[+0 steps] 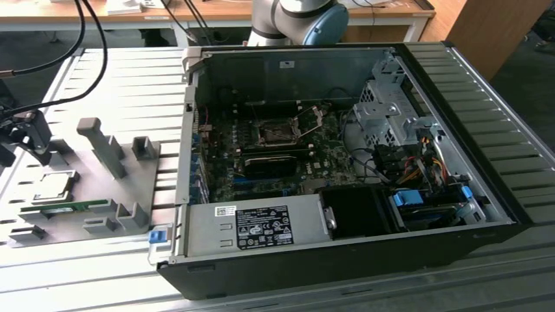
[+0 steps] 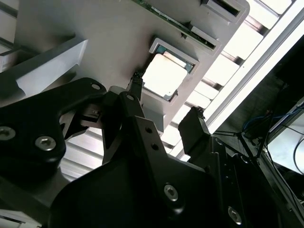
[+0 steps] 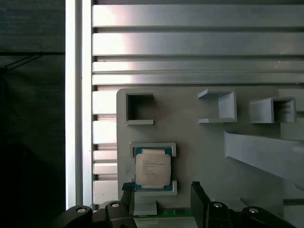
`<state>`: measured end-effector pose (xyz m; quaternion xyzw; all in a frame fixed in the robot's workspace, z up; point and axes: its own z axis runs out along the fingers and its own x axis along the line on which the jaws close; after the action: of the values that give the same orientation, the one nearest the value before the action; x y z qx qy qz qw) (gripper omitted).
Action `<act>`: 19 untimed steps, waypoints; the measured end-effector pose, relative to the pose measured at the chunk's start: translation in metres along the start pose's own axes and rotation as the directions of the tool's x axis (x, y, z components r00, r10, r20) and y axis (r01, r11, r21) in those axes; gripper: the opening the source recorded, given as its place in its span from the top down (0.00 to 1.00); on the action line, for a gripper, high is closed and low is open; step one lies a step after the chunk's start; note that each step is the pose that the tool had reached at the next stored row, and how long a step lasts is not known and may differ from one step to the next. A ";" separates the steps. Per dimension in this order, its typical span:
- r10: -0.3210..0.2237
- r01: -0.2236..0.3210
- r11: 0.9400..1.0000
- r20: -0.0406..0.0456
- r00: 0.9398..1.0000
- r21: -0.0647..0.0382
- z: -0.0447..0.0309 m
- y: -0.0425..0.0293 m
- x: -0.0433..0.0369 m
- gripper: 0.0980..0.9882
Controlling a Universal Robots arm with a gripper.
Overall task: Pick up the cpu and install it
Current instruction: 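Pick up the cpu and move it towards the insertion slot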
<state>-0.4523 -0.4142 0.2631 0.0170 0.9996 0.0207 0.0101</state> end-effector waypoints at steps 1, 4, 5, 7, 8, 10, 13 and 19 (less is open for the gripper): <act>0.000 0.000 1.000 0.000 1.000 0.000 0.0004 0.0000 0.0000 0.45; -0.001 0.001 1.000 0.000 1.000 0.000 0.0018 -0.0001 0.0000 0.45; -0.001 0.001 1.000 0.000 1.000 0.000 0.0023 -0.0001 0.0000 0.45; -0.001 0.001 1.000 0.000 1.000 0.000 0.0031 -0.0001 0.0000 0.45; -0.002 0.002 1.000 0.000 1.000 0.000 0.0036 -0.0002 0.0000 0.45; -0.002 0.002 1.000 0.000 1.000 0.000 0.0045 -0.0002 0.0001 0.45; -0.002 0.002 1.000 0.000 1.000 0.000 0.0058 -0.0002 0.0001 0.45; -0.002 0.002 1.000 0.000 1.000 0.000 0.0084 -0.0004 0.0002 0.45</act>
<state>-0.4523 -0.4142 0.2547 0.0159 0.9996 0.0207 0.0100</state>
